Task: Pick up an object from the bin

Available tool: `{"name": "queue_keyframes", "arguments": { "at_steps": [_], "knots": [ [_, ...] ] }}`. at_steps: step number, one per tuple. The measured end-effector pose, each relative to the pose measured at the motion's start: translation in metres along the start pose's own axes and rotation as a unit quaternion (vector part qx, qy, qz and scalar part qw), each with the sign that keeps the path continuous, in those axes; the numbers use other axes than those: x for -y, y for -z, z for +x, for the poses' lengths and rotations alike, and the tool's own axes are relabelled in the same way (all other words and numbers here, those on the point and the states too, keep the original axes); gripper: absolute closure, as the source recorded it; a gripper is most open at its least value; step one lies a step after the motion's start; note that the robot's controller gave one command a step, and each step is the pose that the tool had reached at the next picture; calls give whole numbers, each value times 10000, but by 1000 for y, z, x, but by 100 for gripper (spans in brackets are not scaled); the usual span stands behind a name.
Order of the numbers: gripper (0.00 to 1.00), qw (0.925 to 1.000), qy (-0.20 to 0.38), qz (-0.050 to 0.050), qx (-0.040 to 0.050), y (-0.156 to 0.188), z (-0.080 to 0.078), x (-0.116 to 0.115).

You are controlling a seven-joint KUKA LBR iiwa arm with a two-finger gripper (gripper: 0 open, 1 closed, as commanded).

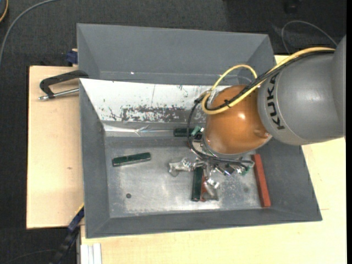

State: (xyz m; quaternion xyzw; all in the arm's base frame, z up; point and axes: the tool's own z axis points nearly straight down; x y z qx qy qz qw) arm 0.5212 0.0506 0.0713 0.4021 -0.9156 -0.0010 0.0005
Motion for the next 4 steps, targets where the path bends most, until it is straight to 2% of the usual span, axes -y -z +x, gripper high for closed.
{"name": "queue_keyframes", "arguments": {
  "at_steps": [1, 2, 3, 4],
  "knots": [
    [0, 9681, 2505, 25, 22, 0, 8, 29],
    [0, 9812, 1928, 31, 26, 0, -25, 50],
    [0, 9772, 2123, 62, 67, 102, -84, 31],
    [0, 9582, 2860, 70, 51, 251, -61, 1]
  ]
}}
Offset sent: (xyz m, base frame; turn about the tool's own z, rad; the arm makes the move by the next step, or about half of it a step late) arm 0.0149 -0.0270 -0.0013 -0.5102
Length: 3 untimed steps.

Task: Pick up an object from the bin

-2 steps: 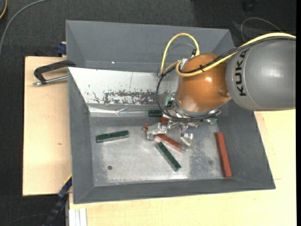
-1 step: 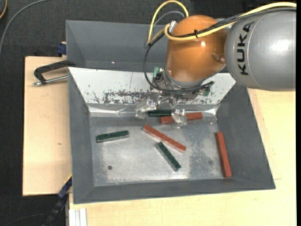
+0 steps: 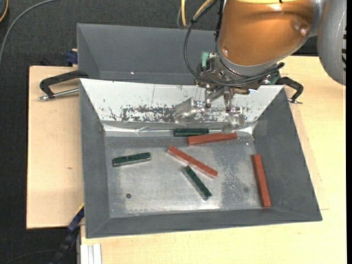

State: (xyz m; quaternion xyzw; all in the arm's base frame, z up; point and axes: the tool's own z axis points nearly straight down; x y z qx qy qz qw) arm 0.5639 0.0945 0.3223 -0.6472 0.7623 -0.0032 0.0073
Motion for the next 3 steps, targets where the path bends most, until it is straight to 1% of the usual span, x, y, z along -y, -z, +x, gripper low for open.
{"name": "queue_keyframes", "arguments": {
  "at_steps": [1, 2, 3],
  "knots": [
    [0, 9813, 1924, -106, -9, -189, -48, -21],
    [0, 9719, 2351, -77, 14, -252, -123, -14],
    [0, 9787, 2054, -30, 3, -214, -95, 21]
  ]
}}
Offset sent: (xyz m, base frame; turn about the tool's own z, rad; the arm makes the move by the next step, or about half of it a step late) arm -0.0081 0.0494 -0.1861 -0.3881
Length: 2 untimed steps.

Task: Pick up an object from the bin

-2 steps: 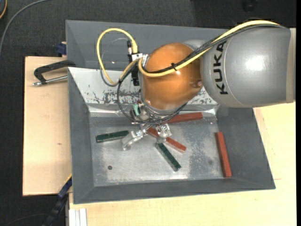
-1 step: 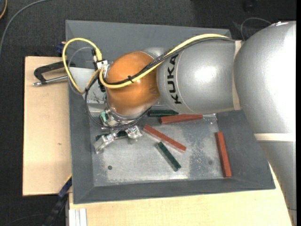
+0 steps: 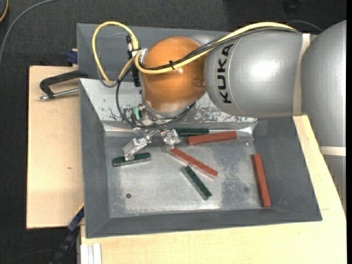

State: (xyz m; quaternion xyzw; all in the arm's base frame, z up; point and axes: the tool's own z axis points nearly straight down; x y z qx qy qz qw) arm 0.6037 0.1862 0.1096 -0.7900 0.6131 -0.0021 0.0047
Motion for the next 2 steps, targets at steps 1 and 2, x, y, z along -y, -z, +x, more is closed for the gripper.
{"name": "queue_keyframes", "arguments": {
  "at_steps": [1, 2],
  "knots": [
    [0, 9777, 2101, -59, 17, -40, -40, -8],
    [100, 9780, 2086, -48, 16, -39, -38, -7]
  ]
}}
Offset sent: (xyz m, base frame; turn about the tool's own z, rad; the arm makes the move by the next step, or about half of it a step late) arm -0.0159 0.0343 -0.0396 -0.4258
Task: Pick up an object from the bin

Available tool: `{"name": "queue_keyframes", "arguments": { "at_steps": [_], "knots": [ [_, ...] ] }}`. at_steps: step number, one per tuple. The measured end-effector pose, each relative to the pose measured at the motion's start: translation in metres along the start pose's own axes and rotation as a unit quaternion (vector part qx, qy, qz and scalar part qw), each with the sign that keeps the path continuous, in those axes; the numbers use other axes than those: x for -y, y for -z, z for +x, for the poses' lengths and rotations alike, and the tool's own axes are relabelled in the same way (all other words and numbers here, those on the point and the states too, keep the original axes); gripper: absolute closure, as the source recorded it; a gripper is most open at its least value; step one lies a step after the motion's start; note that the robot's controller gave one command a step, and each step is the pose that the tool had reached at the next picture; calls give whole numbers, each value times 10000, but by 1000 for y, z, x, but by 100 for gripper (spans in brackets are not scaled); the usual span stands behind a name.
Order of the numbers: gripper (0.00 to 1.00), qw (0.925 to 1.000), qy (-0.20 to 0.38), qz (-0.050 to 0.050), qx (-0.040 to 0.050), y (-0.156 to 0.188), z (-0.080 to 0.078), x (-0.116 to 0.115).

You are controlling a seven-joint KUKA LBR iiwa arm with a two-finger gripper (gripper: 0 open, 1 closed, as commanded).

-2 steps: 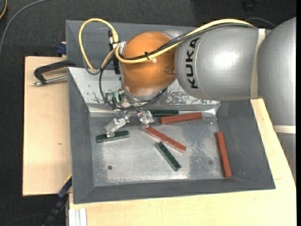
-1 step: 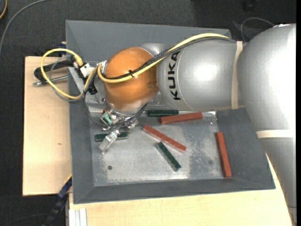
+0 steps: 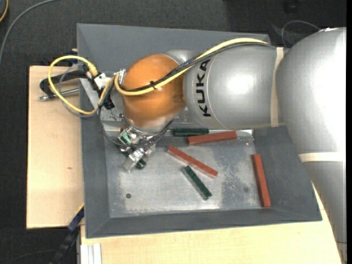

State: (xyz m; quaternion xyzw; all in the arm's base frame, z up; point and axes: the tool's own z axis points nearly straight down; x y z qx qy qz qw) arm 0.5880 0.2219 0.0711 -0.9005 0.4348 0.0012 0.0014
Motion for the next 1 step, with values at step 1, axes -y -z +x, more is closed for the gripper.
{"name": "queue_keyframes", "arguments": {
  "at_steps": [1],
  "knots": [
    [100, 9962, 869, 58, -22, 141, -6, 13]
  ]
}}
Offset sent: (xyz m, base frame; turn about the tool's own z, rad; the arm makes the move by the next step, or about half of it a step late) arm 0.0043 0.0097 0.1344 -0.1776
